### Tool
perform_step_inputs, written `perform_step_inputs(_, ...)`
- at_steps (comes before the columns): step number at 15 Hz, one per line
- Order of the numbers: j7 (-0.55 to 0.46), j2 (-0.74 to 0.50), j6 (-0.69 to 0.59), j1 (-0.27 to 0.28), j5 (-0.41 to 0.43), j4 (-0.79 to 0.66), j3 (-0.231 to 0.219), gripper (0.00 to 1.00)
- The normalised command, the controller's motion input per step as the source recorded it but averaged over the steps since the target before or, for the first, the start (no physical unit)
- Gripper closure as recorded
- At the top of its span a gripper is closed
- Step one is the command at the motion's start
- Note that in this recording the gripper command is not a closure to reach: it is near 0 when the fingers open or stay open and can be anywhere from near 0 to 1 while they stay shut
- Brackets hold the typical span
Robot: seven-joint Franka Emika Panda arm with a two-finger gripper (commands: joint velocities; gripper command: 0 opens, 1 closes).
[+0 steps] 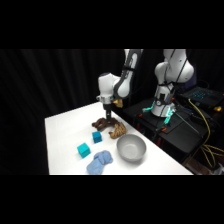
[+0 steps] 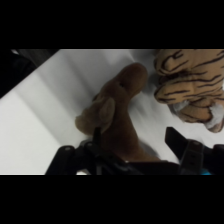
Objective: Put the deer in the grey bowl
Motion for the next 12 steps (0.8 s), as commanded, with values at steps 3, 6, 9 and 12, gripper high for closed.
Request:
perform_step_inputs(3, 0.01, 0.13, 0.2, -0.042, 0.177, -0.02, 0.076, 0.75)
perform_step_inputs(6, -0.06, 0.02, 0.15, -0.075, 0.156, -0.01, 0.1, 1.0)
perform_step_inputs(9, -0.02, -0.09, 0.07, -0.027, 0.04, -0.01, 0.014, 1.0)
perform_step_inputs(12, 0.04, -0.25, -0.08, 0.034, -0.091, -0.04, -0.088, 0.48)
